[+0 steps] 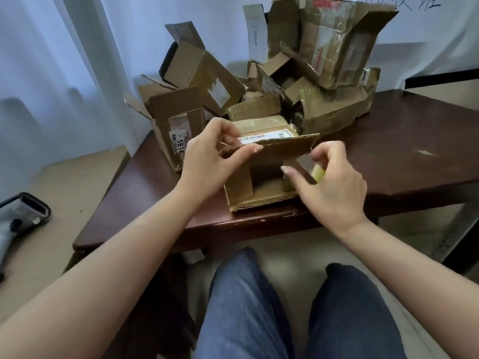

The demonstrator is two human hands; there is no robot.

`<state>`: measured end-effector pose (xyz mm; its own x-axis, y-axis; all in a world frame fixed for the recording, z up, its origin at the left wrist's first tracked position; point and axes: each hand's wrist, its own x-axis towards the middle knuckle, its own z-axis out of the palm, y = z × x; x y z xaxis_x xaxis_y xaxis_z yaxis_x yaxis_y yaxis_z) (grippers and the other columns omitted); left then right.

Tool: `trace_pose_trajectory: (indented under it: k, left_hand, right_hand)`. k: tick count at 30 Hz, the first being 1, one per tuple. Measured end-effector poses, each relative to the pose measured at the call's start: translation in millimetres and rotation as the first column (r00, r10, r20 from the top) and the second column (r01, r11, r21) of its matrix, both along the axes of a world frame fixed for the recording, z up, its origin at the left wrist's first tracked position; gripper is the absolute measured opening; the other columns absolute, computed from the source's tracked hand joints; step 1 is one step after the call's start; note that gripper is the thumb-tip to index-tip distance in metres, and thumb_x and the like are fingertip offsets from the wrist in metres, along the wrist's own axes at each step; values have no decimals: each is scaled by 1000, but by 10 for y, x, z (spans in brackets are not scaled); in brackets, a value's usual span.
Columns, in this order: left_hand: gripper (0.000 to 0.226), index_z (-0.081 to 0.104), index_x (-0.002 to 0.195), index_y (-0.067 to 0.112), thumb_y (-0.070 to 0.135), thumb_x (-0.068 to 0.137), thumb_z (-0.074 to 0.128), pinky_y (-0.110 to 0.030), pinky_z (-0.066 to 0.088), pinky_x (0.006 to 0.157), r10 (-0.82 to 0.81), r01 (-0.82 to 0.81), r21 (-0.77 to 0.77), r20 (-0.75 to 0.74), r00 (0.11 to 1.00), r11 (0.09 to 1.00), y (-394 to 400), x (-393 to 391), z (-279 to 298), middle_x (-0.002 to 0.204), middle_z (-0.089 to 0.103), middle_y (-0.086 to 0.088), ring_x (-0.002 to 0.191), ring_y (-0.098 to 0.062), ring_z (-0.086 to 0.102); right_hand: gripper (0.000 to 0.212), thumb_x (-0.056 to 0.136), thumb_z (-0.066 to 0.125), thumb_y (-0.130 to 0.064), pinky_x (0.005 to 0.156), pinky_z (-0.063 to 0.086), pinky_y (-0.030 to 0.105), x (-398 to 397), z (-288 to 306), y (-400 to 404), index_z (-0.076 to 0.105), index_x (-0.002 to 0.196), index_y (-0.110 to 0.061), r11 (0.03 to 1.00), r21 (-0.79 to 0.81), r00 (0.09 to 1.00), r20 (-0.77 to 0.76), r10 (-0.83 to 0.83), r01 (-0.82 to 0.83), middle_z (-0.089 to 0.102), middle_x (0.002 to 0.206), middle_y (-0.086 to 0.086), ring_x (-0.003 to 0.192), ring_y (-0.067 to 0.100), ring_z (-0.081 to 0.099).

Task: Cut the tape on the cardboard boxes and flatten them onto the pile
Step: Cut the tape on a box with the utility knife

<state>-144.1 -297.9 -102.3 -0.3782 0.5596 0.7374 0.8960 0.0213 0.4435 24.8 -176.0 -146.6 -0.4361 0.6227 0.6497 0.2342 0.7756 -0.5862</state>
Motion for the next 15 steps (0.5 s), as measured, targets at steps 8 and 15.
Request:
trace_pose_trajectory:
  k: [8, 15]
  left_hand:
    - [64, 50, 110, 5, 25, 64, 89, -14, 47, 75, -39, 29, 135, 71, 997, 990, 30, 106, -257, 92, 61, -3, 81, -8, 60]
    - [95, 38, 133, 8, 34, 58, 90, -9, 33, 99, 198, -271, 298, 252, 947, 915, 236, 215, -475, 128, 39, 1, 117, -10, 43]
  right_hand:
    - [86, 67, 75, -61, 63, 31, 31, -334, -43, 95, 29, 126, -17, 962, -82, 949, 207, -239, 261, 46, 124, 1, 91, 34, 64]
    - [74, 68, 69, -60, 72, 34, 34, -471, 30, 130, 34, 123, -25, 954, -193, 958, 217, -187, 230, 66, 113, 2, 102, 35, 62]
